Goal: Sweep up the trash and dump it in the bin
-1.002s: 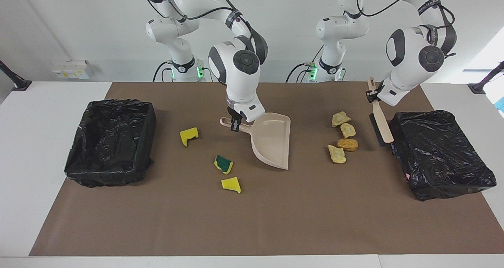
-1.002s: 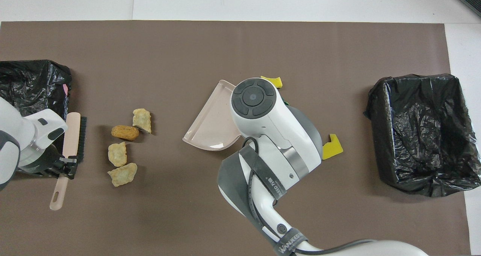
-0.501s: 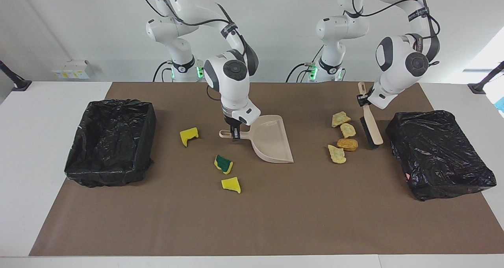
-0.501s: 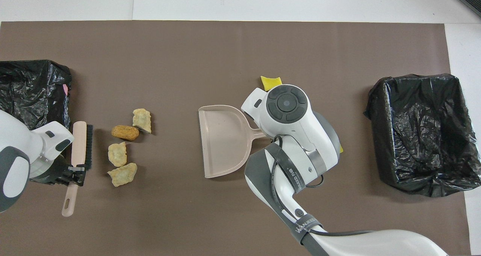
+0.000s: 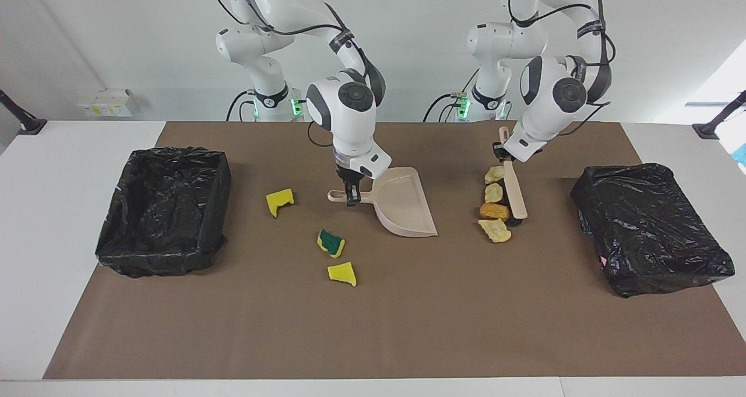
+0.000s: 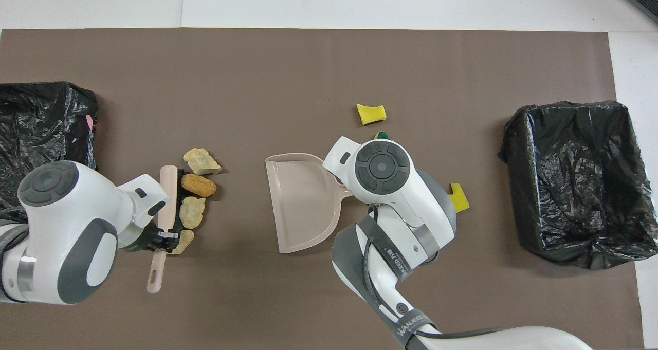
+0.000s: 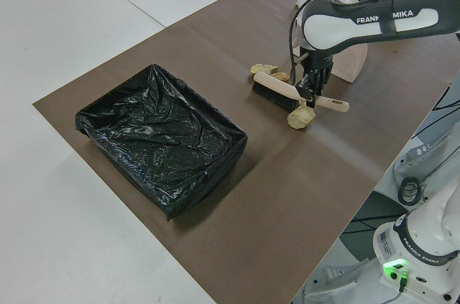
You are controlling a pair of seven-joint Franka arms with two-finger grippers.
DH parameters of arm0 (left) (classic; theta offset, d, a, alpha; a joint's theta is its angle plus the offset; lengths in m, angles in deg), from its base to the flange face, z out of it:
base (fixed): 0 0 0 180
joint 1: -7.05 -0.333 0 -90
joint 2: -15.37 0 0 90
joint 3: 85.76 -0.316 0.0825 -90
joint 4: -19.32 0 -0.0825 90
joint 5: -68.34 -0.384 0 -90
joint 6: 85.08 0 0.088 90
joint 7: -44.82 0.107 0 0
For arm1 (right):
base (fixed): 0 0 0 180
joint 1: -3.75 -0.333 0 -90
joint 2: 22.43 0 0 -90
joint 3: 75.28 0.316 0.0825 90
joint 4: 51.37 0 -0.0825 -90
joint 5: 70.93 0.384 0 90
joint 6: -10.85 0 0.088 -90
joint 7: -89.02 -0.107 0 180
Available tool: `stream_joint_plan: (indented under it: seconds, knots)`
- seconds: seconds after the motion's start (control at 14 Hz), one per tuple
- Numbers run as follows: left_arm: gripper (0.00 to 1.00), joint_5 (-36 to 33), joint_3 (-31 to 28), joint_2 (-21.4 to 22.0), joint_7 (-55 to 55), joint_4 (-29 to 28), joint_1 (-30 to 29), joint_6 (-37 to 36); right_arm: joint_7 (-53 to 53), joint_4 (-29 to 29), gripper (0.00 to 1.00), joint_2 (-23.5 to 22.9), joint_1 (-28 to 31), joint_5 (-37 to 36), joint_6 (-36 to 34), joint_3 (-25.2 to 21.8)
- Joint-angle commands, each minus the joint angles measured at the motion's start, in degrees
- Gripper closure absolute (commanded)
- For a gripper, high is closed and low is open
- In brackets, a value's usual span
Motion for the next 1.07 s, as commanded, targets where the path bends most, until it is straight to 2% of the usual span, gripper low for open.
stream_joint_plan:
  seconds: [0.0,0.14,0.5,0.57,0.72,0.79,1.0]
  knots:
    - [1.0,2.41,-0.8,-0.86,-4.09,-1.56,6.38,4.73,-3.1,-1.23,1.0,-0.51,-1.51,-0.82,2.3,0.31]
    - [1.0,6.01,-0.89,-0.86,-3.94,-1.3,9.37,5.18,-6.96,-1.14,1.0,-1.56,-2.05,-0.82,3.88,0.4]
    - [1.0,7.77,-0.8,-1.39,-2.7,0.89,16.24,5.27,-9.8,-0.88,1.0,-2.62,-3.37,-0.82,5.47,0.4]
    - [1.0,8.74,-0.8,-1.3,-2.7,1.95,16.16,3.96,-9.8,-0.88,1.0,-2.62,-3.45,-0.82,5.38,0.4]
    - [1.0,8.49,-1.06,-0.95,-2.09,6.94,14.67,-4.45,-9.8,-0.97,1.0,-2.62,-3.37,-0.82,5.21,0.4]
    - [1.0,7.79,-1.15,-1.12,0.26,9.32,12.31,-5.97,-9.8,-0.97,1.0,-2.62,-3.37,-0.74,5.21,0.4]
    - [1.0,-3.34,-1.33,-4.89,15.71,15.12,7.91,-3.88,-9.88,-0.97,1.0,-2.62,-3.37,-0.73,5.21,0.4]
